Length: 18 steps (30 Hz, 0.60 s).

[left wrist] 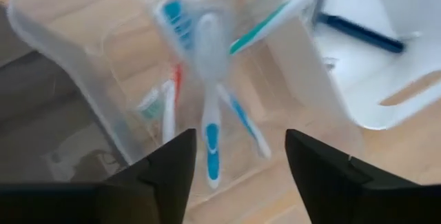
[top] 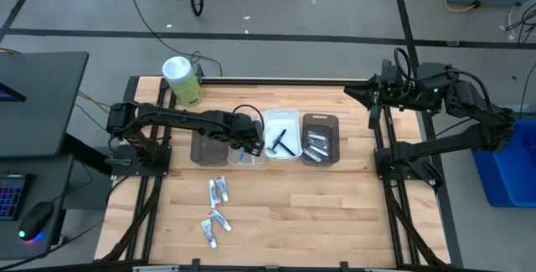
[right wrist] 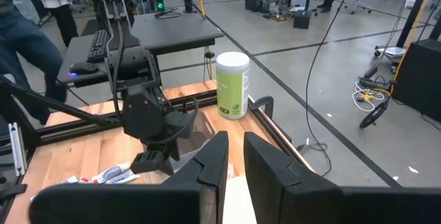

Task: Pick & Place Travel size toiletries
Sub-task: Put the white toothpaste into the left black bin

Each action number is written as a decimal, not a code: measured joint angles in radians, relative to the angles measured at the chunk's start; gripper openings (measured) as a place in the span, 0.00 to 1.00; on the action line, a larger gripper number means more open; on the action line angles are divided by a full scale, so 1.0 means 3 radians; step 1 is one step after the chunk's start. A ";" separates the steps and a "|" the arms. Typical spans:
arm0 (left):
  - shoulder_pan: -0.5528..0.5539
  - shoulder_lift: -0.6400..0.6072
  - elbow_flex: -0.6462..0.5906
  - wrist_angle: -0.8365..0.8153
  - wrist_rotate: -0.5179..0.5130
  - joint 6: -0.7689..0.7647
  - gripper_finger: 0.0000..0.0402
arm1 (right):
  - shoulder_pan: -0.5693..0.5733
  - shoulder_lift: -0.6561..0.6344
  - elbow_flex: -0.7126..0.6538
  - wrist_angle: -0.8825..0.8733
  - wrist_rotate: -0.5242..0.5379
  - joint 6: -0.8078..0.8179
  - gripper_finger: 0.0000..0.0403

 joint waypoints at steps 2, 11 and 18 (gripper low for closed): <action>-0.0006 -0.0002 0.0089 -0.0035 0.0007 0.0087 0.60 | 0.0001 0.0000 0.0000 0.0000 0.0000 0.0000 0.13; -0.0231 -0.0009 0.0584 -0.0400 0.0009 0.0883 0.51 | 0.0001 0.0000 0.0000 -0.0038 -0.0028 0.0001 0.13; -0.0537 -0.0009 0.0738 -0.0945 -0.0006 0.1457 0.36 | 0.0000 0.0000 0.0000 -0.0061 -0.0053 0.0003 0.13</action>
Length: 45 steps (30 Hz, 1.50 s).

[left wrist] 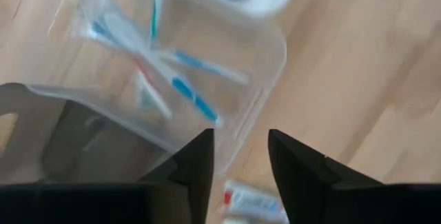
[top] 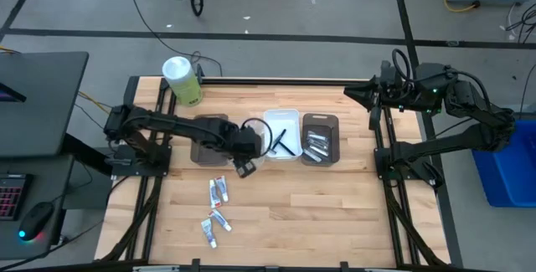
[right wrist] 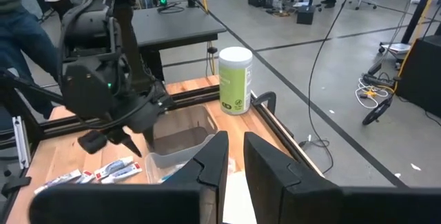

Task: Pick & Place Travel size toiletries
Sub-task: Put the white toothpaste into the left black bin

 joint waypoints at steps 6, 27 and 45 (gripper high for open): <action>-0.0242 -0.0032 0.0042 -0.0266 0.0069 0.0303 0.23 | 0.0000 0.0008 0.0000 0.0000 -0.0095 0.0000 0.13; -0.0793 -0.0418 -0.0009 -0.0609 0.0200 0.1106 0.02 | 0.0004 0.0007 0.0000 -0.0044 -0.0347 -0.0037 0.12; -0.1145 -0.0858 -0.1132 0.0014 0.0614 0.1277 0.02 | 0.0008 -0.0015 -0.0001 -0.0348 -0.0196 -0.0169 0.04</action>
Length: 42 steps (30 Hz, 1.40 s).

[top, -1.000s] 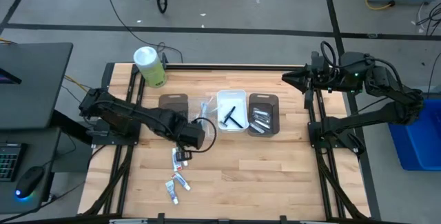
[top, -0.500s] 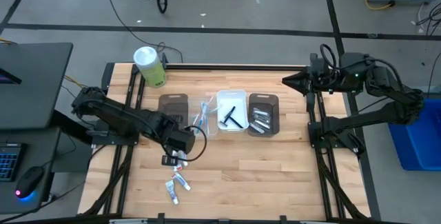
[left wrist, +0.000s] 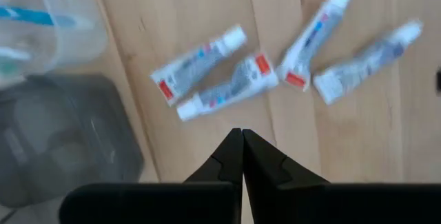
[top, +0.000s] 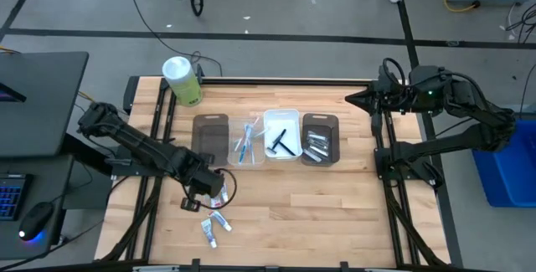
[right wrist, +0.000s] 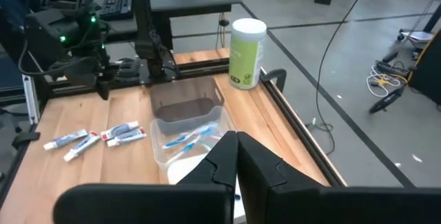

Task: Pick & Place Travel size toiletries
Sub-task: Put the white toothpaste into the left black bin

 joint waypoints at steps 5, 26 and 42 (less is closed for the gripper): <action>-0.0078 -0.0007 -0.0117 0.0006 0.0013 0.0199 0.02 | -0.0001 0.0001 0.0000 -0.0001 0.0003 0.0003 0.04; -0.0085 0.0016 -0.0148 0.0309 0.0088 0.1724 0.42 | -0.0001 0.0001 0.0000 -0.0003 0.0064 -0.0002 0.03; -0.0078 0.0600 -0.0146 0.0442 -0.0113 0.2099 0.63 | -0.0002 0.0001 0.0000 -0.0039 0.0060 0.0090 0.03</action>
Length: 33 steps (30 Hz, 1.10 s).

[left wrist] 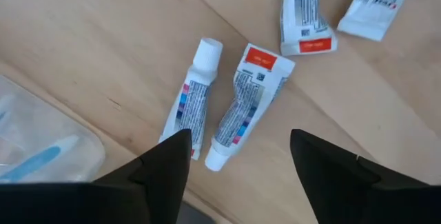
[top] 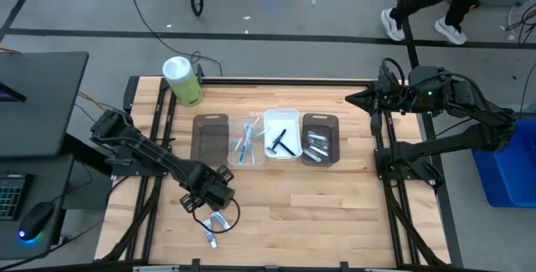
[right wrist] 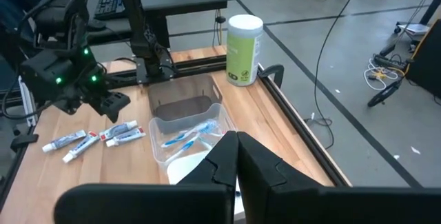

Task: Pick & Place Travel size toiletries
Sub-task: Put the white toothpaste into the left black bin

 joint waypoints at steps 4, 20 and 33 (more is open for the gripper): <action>0.0005 0.0001 0.0000 0.0051 -0.0004 0.0013 0.61 | 0.0001 0.0000 0.0000 0.0000 0.0000 0.0002 0.03; 0.0022 0.0000 -0.0705 0.0601 0.0034 0.0299 0.57 | 0.0000 0.0000 0.0000 -0.0001 0.0001 0.0004 0.03; 0.0022 0.0000 -0.0767 0.0843 0.0126 0.0472 0.56 | 0.0000 0.0000 0.0000 -0.0001 0.0113 0.0056 0.03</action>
